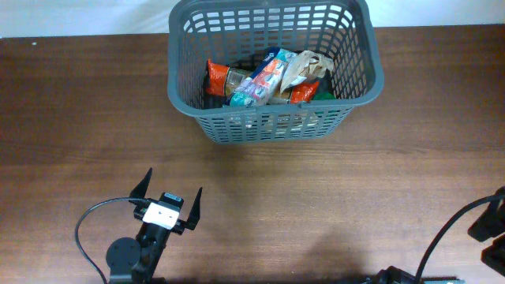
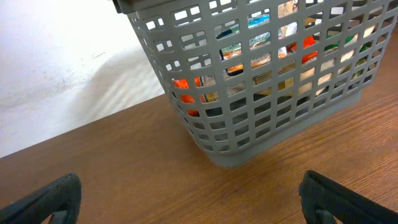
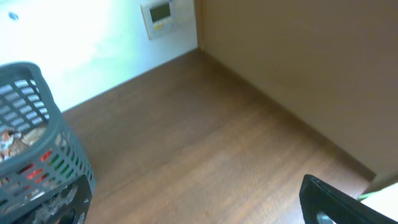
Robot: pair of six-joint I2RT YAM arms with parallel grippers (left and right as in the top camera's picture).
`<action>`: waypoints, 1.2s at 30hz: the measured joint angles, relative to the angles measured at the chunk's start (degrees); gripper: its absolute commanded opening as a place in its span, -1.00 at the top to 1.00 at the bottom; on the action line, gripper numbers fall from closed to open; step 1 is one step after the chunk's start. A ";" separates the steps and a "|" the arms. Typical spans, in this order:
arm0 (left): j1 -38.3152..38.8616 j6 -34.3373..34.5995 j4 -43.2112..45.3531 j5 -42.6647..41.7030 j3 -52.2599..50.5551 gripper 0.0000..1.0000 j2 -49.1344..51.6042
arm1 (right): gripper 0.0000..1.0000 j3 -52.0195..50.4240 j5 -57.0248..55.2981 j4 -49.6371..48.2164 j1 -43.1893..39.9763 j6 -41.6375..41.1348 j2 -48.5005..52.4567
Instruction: Pack container
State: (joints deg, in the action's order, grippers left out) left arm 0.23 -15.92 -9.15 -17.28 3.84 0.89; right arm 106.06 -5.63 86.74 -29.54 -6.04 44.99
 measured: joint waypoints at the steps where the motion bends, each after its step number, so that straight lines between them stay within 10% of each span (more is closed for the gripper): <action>1: 0.00 0.00 0.00 0.00 0.00 -0.98 0.00 | -0.98 -0.02 0.00 0.35 0.00 -0.02 0.02; 12: 0.00 0.00 0.00 0.00 0.00 -0.99 0.00 | -0.98 -4.44 3.63 -16.79 3.26 -0.04 -2.38; 22: 0.00 0.00 0.00 0.04 -0.04 -0.98 0.00 | -0.98 -32.13 14.27 -52.11 13.22 -0.02 -17.53; 36: 0.00 0.00 -0.02 0.04 -0.11 -0.99 -0.04 | -0.98 -63.08 18.03 -76.48 25.40 -0.04 -37.62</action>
State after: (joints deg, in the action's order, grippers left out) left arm 0.23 -15.92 -9.17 -17.23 3.73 0.84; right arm 42.98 12.40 10.26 -4.14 -6.09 7.38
